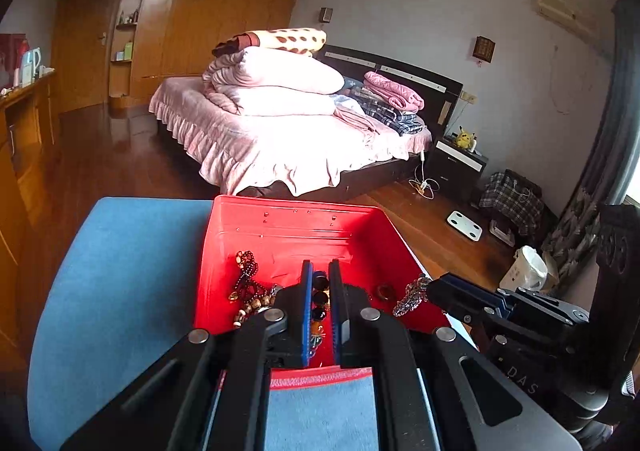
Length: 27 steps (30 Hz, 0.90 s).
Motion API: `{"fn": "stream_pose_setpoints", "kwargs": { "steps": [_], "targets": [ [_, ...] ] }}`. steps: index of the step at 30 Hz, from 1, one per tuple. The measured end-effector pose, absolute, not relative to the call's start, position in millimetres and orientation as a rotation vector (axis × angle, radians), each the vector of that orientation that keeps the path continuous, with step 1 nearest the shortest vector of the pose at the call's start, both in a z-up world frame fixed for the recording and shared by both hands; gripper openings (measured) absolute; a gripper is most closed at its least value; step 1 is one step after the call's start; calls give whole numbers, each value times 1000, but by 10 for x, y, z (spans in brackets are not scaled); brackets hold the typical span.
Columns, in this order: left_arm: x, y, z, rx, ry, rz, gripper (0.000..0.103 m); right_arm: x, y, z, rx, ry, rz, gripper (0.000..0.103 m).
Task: Organize jewelry
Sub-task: 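Lower both items into the tin and open both tools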
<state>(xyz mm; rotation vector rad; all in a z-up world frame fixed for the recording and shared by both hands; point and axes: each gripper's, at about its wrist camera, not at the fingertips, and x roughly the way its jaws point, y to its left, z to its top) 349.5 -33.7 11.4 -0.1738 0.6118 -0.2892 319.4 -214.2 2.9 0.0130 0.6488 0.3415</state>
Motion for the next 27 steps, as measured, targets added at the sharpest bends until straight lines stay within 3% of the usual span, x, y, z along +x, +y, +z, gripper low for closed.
{"fn": "stream_pose_setpoints", "kwargs": {
  "steps": [27],
  "targets": [
    [4476,-510,-324,-180,727,-257,8,4289,-2085,-441,36,778,241,14]
  ]
}}
